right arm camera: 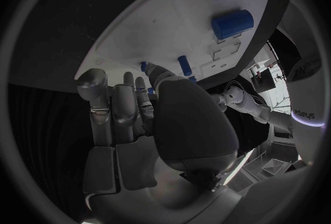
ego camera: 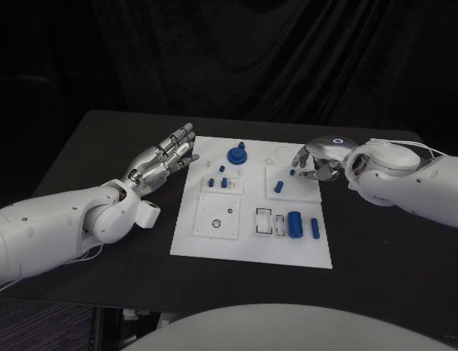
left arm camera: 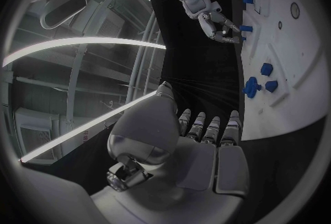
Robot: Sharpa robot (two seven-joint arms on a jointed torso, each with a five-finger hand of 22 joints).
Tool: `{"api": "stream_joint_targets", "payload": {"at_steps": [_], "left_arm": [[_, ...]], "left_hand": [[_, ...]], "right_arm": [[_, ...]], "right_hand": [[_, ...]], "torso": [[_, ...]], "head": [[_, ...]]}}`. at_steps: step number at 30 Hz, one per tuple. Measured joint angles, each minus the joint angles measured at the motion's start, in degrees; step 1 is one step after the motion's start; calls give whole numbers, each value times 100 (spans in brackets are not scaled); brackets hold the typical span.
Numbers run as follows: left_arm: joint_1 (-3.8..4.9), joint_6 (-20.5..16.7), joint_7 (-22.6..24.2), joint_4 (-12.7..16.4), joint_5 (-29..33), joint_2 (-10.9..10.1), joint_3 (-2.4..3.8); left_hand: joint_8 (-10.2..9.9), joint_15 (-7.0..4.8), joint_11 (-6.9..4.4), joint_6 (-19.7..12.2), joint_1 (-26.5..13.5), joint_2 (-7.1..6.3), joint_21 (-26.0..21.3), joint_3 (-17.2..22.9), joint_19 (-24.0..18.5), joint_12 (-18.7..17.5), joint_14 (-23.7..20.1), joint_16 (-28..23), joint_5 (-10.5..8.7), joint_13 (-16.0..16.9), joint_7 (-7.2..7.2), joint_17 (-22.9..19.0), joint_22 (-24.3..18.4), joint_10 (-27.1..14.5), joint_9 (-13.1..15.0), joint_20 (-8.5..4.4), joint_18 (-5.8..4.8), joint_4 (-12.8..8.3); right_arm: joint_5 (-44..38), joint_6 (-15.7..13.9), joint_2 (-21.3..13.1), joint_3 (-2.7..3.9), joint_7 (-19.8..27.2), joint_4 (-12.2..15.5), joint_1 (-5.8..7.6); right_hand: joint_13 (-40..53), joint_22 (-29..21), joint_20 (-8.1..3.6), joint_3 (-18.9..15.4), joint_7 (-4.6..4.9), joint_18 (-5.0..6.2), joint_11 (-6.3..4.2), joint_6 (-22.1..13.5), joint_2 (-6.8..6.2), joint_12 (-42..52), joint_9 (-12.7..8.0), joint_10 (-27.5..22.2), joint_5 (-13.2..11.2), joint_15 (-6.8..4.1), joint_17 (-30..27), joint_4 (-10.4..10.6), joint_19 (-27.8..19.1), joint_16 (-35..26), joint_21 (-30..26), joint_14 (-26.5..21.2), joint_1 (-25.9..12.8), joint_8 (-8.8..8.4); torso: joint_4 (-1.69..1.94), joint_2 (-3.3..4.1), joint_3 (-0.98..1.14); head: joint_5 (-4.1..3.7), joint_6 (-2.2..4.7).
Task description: Assemble the parts on the task board
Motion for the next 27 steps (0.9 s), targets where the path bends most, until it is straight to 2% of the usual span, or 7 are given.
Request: {"api": "stream_joint_targets", "payload": {"at_steps": [5,10,13,15,18,21,27], "left_arm": [[-25,39,1,-19,6,7,1],[-35,72,2,-28,10,10,1],[-47,90,3,-32,11,12,1],[-54,97,3,-37,11,12,1],[-55,111,4,-42,12,12,1],[-56,124,4,-44,13,12,1],[-61,145,6,-59,14,21,1]], "left_hand": [[0,20,39,21,47,0,0,24,-1,23,20,0,85,6,20,1,17,-3,0,40,0,-24],[0,41,79,41,127,23,0,40,19,23,-1,0,186,6,41,2,16,-3,6,60,-1,-39],[0,61,79,41,245,37,0,88,19,50,19,0,343,6,41,3,3,-3,6,60,-1,-88],[0,61,79,42,396,64,0,160,19,50,19,0,552,6,82,3,-14,-3,6,60,0,-159],[0,61,95,42,423,90,0,199,19,50,19,0,686,6,82,3,-17,13,5,60,-1,-198],[0,82,96,42,485,94,0,215,40,50,40,0,739,5,82,4,-15,13,5,81,-1,-214],[0,102,116,42,546,93,23,246,62,73,61,0,800,11,82,5,24,-7,5,102,0,-245]], "right_arm": [[-1,38,37,0,0,-22,-29],[-2,53,95,2,-2,-54,-62],[-2,52,136,7,-3,-79,-80],[-2,49,163,7,-3,-97,-92],[-2,44,208,4,-3,-128,-122],[-2,43,240,0,-3,-156,-138],[-3,41,304,7,-1,-219,-149]], "right_hand": [[-14,4,0,12,5,0,7,39,23,0,0,32,48,0,0,-11,0,0,0,0,23,0],[-75,4,0,89,25,0,-11,76,-17,-20,-23,50,321,0,-13,-88,0,0,-27,0,107,-16],[-101,3,0,125,25,-1,-8,76,-41,-69,-35,47,419,22,-50,-124,0,0,-109,-22,131,-51],[-136,3,10,156,25,-1,60,76,-48,-117,-61,-26,504,31,-88,-156,-14,-50,-194,-31,138,-74],[-150,3,1,159,19,-1,64,70,-48,-116,-68,-66,505,51,-107,-158,-43,-51,-215,-51,138,-84],[-159,3,1,185,-16,-1,73,35,-48,-116,-74,-115,505,51,-122,-164,-42,-51,-259,-51,138,-129],[-153,2,21,215,-16,-1,73,35,-2,-115,-74,-115,529,71,-122,-181,-63,-51,-259,-71,183,-129]], "torso": [[5,0,-1],[8,0,-6],[12,2,-9],[14,2,-10],[13,2,-11],[12,2,-13],[12,0,-12]], "head": [[3,0],[12,0],[4,0],[1,0],[0,0],[2,0],[4,0]]}}
